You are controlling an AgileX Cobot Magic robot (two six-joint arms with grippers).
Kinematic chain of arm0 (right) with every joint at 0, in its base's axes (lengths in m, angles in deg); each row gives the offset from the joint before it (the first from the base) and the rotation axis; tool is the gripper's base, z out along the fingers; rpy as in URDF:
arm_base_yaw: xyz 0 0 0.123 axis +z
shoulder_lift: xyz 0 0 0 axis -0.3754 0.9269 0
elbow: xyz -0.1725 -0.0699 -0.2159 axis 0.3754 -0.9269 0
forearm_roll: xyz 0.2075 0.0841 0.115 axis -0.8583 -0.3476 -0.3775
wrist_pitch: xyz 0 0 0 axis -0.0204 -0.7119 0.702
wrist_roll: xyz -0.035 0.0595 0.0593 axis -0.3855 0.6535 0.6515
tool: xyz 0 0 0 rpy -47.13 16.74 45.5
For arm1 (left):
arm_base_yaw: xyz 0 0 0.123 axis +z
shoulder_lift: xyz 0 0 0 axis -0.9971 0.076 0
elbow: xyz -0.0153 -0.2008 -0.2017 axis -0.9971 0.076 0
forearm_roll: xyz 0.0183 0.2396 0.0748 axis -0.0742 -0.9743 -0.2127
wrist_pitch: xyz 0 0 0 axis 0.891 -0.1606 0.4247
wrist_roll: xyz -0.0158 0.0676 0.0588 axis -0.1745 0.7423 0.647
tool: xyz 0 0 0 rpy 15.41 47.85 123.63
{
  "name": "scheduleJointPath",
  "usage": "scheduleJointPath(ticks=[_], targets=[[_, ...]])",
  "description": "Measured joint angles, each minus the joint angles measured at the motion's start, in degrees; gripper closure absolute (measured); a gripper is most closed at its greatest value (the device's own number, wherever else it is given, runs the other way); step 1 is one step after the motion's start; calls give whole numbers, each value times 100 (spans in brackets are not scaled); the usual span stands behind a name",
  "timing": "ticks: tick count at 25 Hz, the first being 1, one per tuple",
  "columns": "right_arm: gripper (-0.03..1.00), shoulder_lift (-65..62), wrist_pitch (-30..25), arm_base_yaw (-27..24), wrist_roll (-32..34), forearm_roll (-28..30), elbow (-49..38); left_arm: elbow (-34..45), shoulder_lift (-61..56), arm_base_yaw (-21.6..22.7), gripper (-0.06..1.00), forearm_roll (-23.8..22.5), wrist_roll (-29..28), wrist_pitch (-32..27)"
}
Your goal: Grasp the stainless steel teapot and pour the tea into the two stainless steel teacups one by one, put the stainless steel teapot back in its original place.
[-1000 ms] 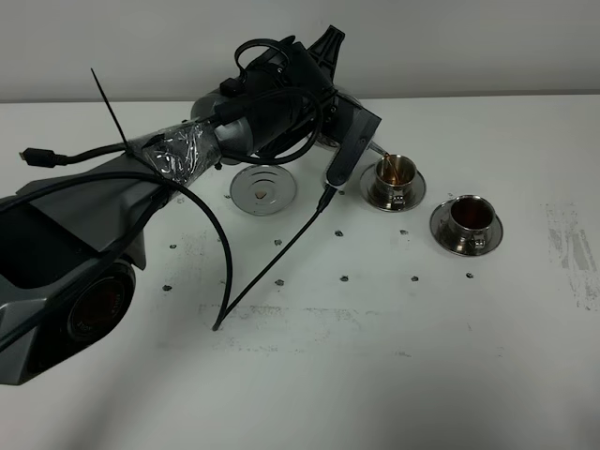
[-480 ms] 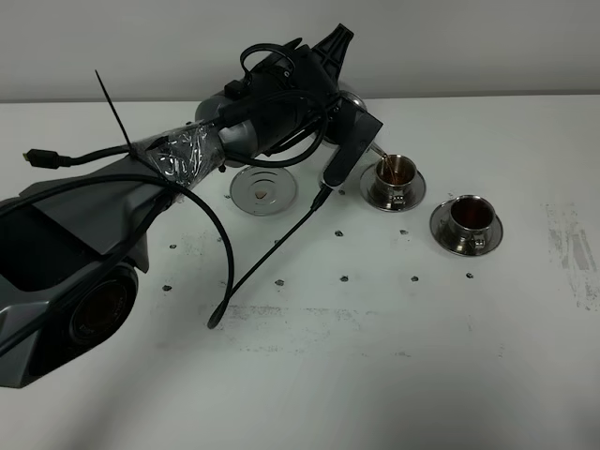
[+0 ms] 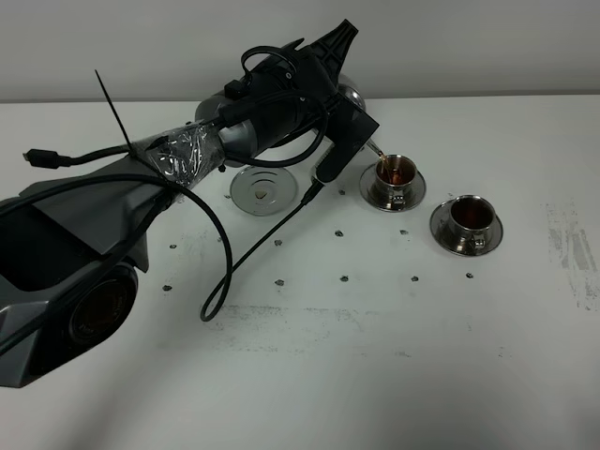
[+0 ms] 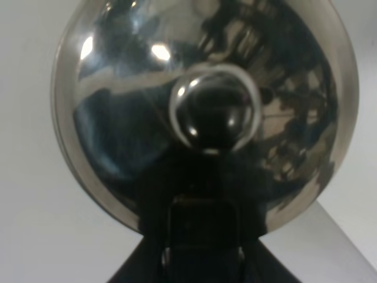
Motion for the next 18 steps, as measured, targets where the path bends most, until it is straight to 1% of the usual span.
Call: scheduleJointPath(ticks=[18], targets=[[58, 0, 0, 0, 0, 0, 0, 0, 0, -116, 70, -309, 6, 53]])
